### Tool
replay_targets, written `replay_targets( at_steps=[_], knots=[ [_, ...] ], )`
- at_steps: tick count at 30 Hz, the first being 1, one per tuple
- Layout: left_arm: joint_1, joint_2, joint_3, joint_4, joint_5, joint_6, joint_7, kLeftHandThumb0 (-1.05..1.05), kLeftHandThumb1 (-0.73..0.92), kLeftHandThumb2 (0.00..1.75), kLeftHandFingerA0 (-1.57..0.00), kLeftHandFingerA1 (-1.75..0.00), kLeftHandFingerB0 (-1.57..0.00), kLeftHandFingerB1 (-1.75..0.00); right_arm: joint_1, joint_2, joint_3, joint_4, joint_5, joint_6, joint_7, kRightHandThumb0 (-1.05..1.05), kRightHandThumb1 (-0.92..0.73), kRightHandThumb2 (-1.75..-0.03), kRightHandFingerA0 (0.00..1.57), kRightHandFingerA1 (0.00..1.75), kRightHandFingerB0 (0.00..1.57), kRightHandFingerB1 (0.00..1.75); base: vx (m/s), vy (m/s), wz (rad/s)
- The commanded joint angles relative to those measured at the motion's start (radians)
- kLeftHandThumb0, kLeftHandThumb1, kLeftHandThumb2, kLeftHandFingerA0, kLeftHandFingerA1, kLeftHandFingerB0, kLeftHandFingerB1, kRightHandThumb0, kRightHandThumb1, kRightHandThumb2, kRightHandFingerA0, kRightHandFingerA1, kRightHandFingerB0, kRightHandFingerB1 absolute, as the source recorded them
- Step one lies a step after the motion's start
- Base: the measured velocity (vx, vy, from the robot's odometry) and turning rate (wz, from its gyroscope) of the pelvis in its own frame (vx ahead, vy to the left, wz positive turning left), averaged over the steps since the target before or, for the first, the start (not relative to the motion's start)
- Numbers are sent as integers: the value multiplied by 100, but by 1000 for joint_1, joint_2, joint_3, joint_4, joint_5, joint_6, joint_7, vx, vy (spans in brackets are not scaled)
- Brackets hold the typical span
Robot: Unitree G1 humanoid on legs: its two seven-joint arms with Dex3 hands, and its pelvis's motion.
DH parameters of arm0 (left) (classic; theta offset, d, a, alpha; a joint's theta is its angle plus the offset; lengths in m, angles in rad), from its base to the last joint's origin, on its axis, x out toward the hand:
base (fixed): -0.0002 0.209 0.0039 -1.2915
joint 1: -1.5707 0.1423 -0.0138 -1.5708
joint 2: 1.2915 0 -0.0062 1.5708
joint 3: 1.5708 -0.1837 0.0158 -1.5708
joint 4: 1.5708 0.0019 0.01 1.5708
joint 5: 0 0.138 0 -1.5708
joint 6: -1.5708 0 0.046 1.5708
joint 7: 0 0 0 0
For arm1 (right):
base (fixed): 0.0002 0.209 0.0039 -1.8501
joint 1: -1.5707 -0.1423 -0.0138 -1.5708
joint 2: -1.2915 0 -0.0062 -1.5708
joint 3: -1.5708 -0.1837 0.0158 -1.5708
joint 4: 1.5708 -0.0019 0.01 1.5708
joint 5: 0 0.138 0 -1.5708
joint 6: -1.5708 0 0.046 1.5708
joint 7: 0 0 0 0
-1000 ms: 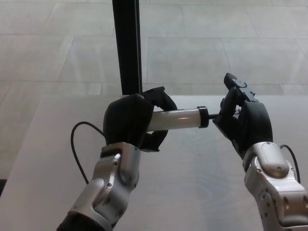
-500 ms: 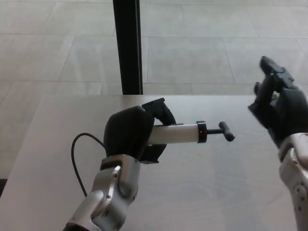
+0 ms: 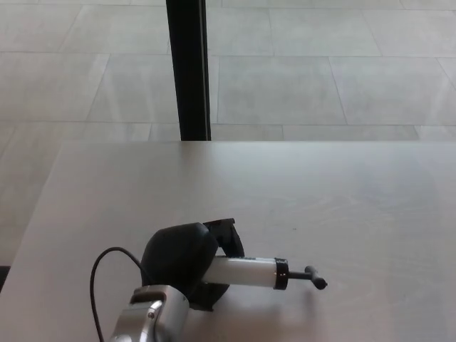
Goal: The robot uses its left hand to lift the air pump kept on the middle of the desk and use the right hand to compress the handle
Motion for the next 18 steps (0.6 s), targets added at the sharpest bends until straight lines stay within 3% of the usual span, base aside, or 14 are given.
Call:
replay_targets(
  at_steps=[1,3,5,6,7,9,10,11,12,17,18],
  knots=[
    [8,-8,-6,-10,3,68,-81,-13,56,105,-87,-173,-79,-142,21,-16,-2,-22,28,11,7,-85,-92,-76,10,47,19,36,0,0,0],
    [-9,-15,-13,-23,7,134,-156,-21,64,84,-81,-149,-73,-91,24,-9,5,-18,26,8,2,-83,-92,-76,11,47,20,36,0,0,0],
    [-10,-13,-16,-32,11,145,-174,-21,64,84,-81,-149,-73,-91,25,-9,8,-18,27,7,0,-83,-92,-76,11,47,20,36,0,0,0],
    [-37,-14,-35,-62,29,261,-296,-38,60,63,-53,-124,-37,-56,26,-3,17,-12,20,0,-5,-84,-92,-75,13,49,22,37,0,0,0],
    [-64,12,-61,-100,54,328,-414,-67,40,79,-17,-66,-4,-30,24,7,21,-20,20,11,-16,-82,-92,-77,14,50,22,37,0,0,0],
    [-67,16,-66,-110,57,341,-432,-67,40,79,-17,-66,-4,-30,24,8,22,-21,21,12,-18,-82,-92,-77,14,50,22,37,0,0,0],
    [-84,31,-57,-149,32,385,-517,-79,45,85,0,-21,0,0,24,13,25,-14,18,4,-22,-86,-80,-93,15,54,17,42,0,0,0],
    [-111,39,-62,-142,26,382,-552,-87,47,65,0,-7,0,0,15,5,21,-6,17,2,-21,-87,-80,-94,14,55,18,42,0,0,0],
    [-117,52,-59,-149,18,375,-573,-90,52,57,0,0,0,0,15,3,22,-7,14,6,-22,-87,-80,-94,15,55,18,42,0,0,0],
    [-151,93,-52,-162,-20,384,-679,-105,65,62,0,0,0,0,20,1,22,-6,14,10,-21,-87,-81,-94,16,56,18,42,0,0,0],
    [-148,94,-46,-169,-26,386,-680,-105,64,62,0,0,0,0,22,-1,25,-4,10,6,-19,-82,-92,-81,16,54,21,38,0,0,0]
  ],
)
